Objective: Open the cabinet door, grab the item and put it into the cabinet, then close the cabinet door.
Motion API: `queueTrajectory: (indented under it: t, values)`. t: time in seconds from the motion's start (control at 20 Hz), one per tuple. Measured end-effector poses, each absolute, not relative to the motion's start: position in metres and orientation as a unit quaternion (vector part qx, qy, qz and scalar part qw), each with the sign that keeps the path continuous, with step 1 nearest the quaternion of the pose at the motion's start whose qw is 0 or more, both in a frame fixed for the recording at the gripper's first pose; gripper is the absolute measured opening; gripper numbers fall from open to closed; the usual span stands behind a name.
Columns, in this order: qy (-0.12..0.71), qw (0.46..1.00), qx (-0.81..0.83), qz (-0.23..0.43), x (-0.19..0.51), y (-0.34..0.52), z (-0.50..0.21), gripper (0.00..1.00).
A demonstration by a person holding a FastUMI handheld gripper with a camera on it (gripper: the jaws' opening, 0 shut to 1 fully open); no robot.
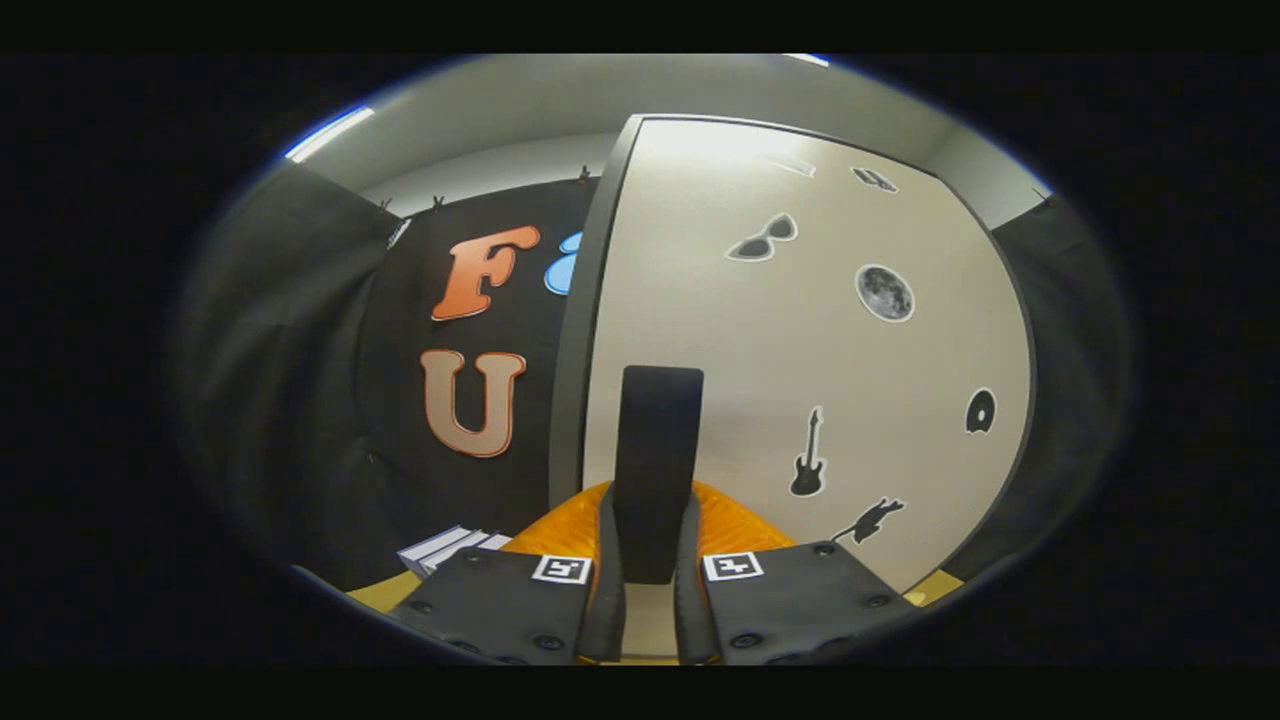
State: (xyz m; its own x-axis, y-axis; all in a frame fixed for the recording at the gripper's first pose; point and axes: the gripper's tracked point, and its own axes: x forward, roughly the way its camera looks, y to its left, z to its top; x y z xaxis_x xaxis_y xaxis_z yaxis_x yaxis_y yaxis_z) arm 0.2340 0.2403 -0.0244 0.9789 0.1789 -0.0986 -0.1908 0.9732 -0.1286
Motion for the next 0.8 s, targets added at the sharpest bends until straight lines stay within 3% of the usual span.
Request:
queueTrajectory:
  t: [0.8]
  values:
    - [0.06, 0.982, -0.03, 0.174, 0.165, 0.217, -0.008, 0.27]
